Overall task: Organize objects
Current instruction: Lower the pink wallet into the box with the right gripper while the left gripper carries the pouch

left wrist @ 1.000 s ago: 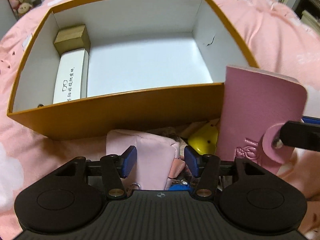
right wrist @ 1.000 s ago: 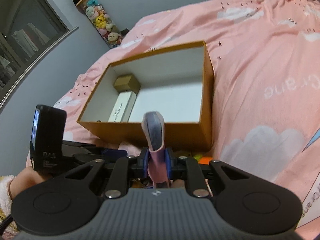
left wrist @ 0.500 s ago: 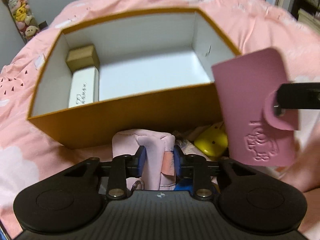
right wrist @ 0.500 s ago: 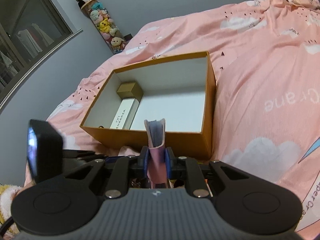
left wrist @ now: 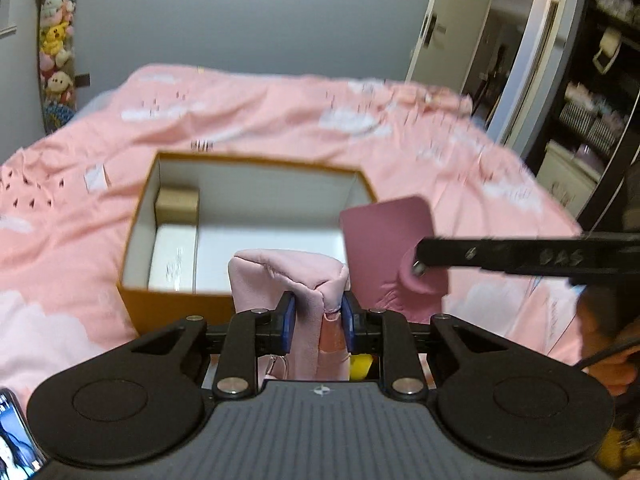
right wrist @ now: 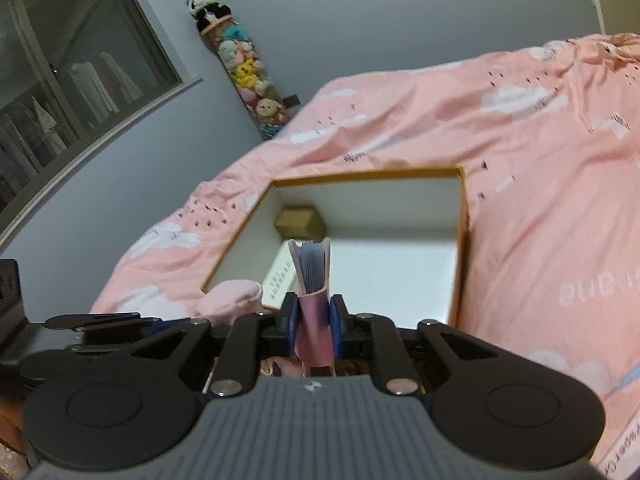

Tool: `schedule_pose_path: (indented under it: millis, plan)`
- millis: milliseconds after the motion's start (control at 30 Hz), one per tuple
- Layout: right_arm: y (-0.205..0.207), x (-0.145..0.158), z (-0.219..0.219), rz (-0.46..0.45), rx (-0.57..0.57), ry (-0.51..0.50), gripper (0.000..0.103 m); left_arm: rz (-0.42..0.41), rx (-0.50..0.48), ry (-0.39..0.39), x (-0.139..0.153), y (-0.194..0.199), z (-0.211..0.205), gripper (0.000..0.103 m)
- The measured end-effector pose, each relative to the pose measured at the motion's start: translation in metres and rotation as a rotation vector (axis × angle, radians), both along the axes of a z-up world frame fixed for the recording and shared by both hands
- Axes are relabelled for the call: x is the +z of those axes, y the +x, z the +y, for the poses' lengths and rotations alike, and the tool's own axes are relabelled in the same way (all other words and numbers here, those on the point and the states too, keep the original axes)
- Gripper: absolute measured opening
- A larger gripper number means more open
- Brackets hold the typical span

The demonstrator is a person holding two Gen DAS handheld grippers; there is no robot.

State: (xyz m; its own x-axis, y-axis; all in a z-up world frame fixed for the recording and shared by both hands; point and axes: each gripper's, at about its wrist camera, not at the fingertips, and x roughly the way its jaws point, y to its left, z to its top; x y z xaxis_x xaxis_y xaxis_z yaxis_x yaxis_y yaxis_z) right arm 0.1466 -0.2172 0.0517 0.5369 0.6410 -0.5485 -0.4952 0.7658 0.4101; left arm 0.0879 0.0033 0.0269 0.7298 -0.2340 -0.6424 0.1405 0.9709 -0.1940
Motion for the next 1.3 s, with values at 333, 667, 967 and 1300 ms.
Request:
schedule_pose_path:
  millis: [333,667,967,1300]
  plan:
    - [0.031,0.031,0.018,-0.066,0.009,0.059,0.017,-0.123,0.035,-0.052,0.046,0.026,0.035,0.026]
    - [0.112,-0.028,0.061,0.126,-0.019,0.056,0.017,-0.068,0.056,0.03,0.033,0.088,0.059,0.026]
    - [0.159,-0.105,0.103,0.441,0.038,0.093,0.017,0.009,0.067,0.023,0.01,0.109,0.078,0.027]
    - [0.177,-0.138,0.131,0.611,0.046,0.084,0.017,0.048,0.071,0.013,-0.002,0.122,0.087,0.027]
